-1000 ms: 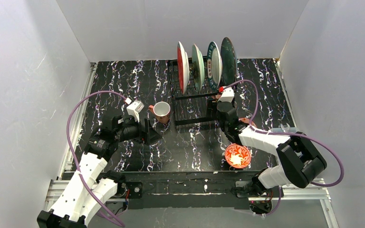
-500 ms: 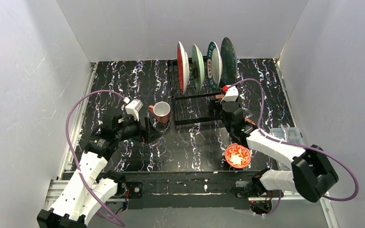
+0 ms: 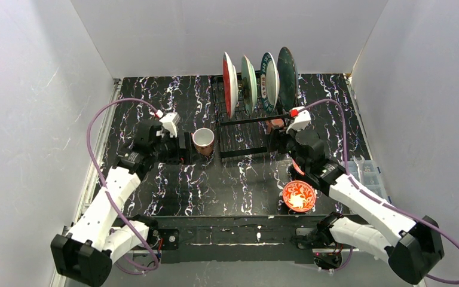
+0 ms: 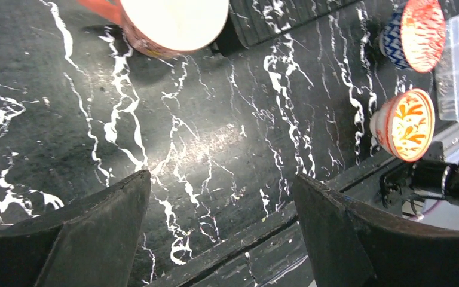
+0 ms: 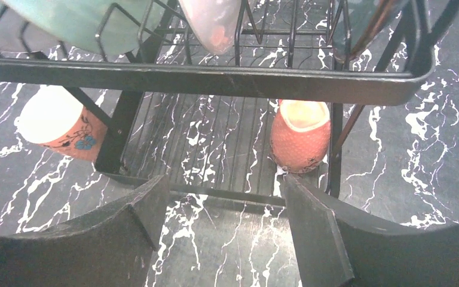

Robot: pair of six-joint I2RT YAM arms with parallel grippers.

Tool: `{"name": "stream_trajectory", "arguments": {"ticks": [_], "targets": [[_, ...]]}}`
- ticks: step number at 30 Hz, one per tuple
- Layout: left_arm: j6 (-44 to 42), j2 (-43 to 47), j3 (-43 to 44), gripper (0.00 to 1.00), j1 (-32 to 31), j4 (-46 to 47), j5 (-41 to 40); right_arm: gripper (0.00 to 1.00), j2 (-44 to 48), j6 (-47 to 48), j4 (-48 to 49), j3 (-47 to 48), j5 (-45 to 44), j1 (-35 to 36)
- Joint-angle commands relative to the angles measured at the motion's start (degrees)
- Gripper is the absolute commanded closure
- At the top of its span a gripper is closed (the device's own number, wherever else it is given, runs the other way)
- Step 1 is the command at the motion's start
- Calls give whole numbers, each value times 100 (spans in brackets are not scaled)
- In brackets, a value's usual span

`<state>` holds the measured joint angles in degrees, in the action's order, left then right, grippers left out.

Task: Load the mixed dishes into the dish rack
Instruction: Turn the cup upside down in the dish rack, then pick up the cup at the center of the board.

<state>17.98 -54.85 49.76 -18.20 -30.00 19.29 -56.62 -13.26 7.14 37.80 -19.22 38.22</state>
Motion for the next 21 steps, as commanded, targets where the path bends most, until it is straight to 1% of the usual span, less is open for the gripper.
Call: {"name": "stream_trajectory", "arguments": {"ticks": [1,4,8,21], "targets": [[-98,-474,588,14,-23,-450,-743,21,457,102,-544,382,232,-38],[-85,-879,873,14,-23,-589,-1001,22,680,43,-704,433,458,-34],[-26,-1389,1147,16,-20,-639,-1109,22,936,-140,-907,322,816,-34],[357,-2990,2091,25,-15,-655,-1225,23,1373,-378,-967,131,1202,-32]]}}
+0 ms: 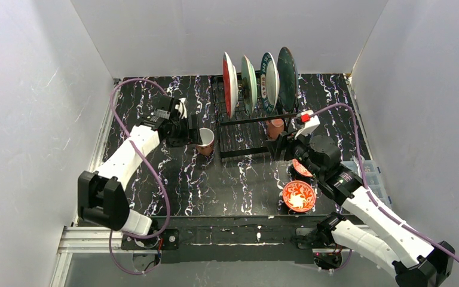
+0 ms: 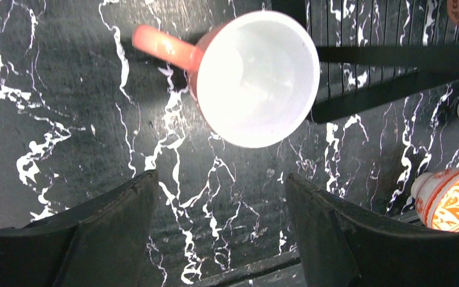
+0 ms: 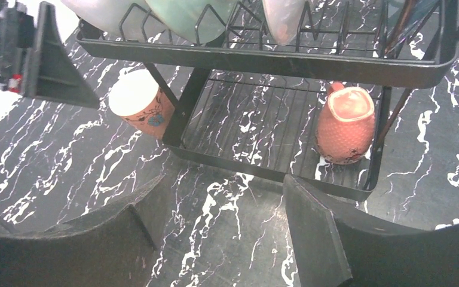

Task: Load the mixed dishes into the dish rack
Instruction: Pick up the cup at the center of the board.

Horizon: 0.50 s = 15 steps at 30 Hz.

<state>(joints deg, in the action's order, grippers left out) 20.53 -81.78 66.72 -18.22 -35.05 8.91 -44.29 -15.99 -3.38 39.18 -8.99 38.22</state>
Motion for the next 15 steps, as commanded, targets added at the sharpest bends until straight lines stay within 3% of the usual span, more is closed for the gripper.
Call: {"name": "stream_trajectory", "arguments": {"ticks": [1,15], "targets": [[107,-412,476,26,-17,-158,-198,23,162,-106,71,0,189,-33],[383,-1444,961,42,-18,-301,-598,23,402,-56,-49,-42,152,-33]]}}
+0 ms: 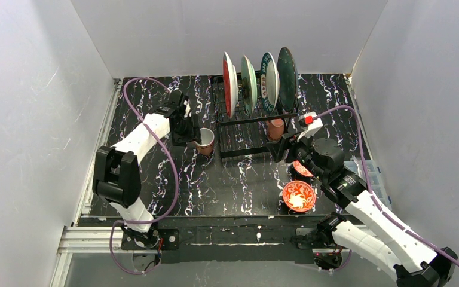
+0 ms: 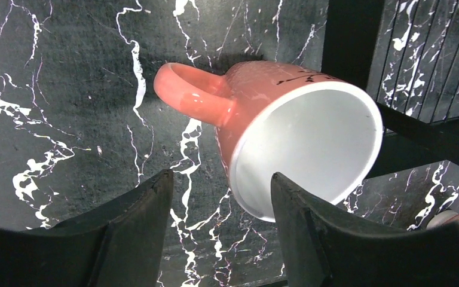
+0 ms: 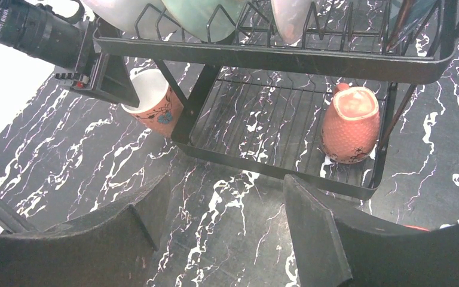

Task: Load the mixed dishes into the dish rack
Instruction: Pick up the cup at the center of the board.

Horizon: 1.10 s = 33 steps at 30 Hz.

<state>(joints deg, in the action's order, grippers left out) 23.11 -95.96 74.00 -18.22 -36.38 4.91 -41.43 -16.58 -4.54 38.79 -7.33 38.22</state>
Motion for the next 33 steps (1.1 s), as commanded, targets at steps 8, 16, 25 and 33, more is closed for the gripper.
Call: {"name": "stream_trajectory", "arguments": {"ticks": [8,16,25,33], "targets": [[220,-385,377,57,-16,-176,-147,23,117,-3,36,19,26,-34],[221,-487,415,78,-16,-198,-205,23,90,-68,-27,71,75,-34],[152,-131,274,100,-15,-262,-410,23,19,-215,-62,74,98,-32],[268,1061,-281,100,-15,-36,-412,20,-78,-712,273,-189,335,-38]]}}
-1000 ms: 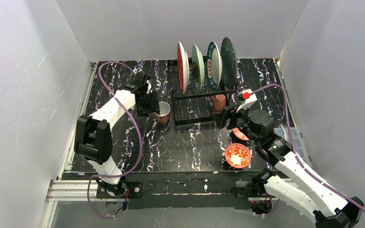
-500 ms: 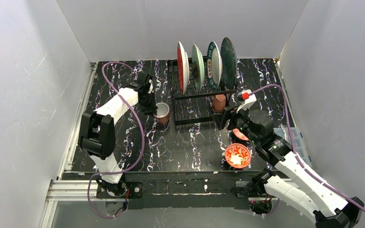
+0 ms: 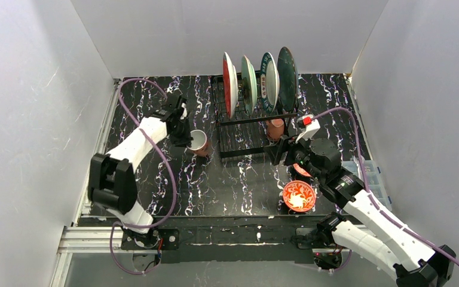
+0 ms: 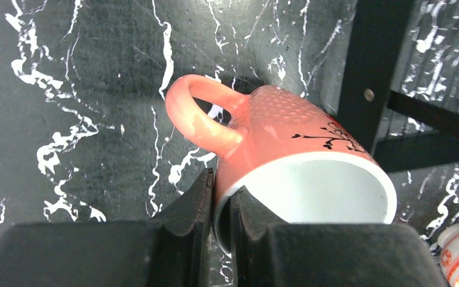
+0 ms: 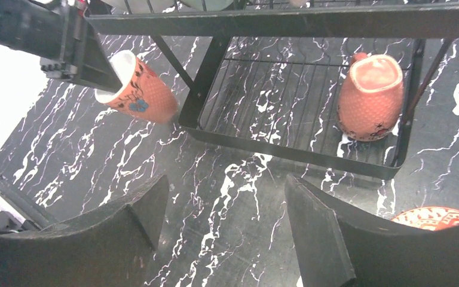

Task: Load the mixed dishes into the dish rack
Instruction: Pick up the cup at the center of the board.

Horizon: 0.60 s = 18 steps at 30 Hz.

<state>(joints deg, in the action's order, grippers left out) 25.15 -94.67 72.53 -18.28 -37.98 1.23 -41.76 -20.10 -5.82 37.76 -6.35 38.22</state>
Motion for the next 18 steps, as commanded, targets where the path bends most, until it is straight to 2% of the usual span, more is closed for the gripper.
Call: {"name": "stream_trajectory", "arguments": {"ticks": [1,10,12,14,18], "targets": [[73,1089,-221,100,-9,158,-26,20,-64,-435,446,-101,307,-40],[78,2405,-1002,100,-7,478,420,14,-166,-1103,1280,-484,1172,-35],[87,2743,-1235,100,-7,628,596,9,-167,-1380,1465,-555,1381,-38],[89,3046,-1406,100,-9,759,764,4,-191,-1736,1853,-702,1634,-36],[80,3573,-1714,100,3,1046,1124,2,-280,-2485,2714,-1063,1995,-40]]}}
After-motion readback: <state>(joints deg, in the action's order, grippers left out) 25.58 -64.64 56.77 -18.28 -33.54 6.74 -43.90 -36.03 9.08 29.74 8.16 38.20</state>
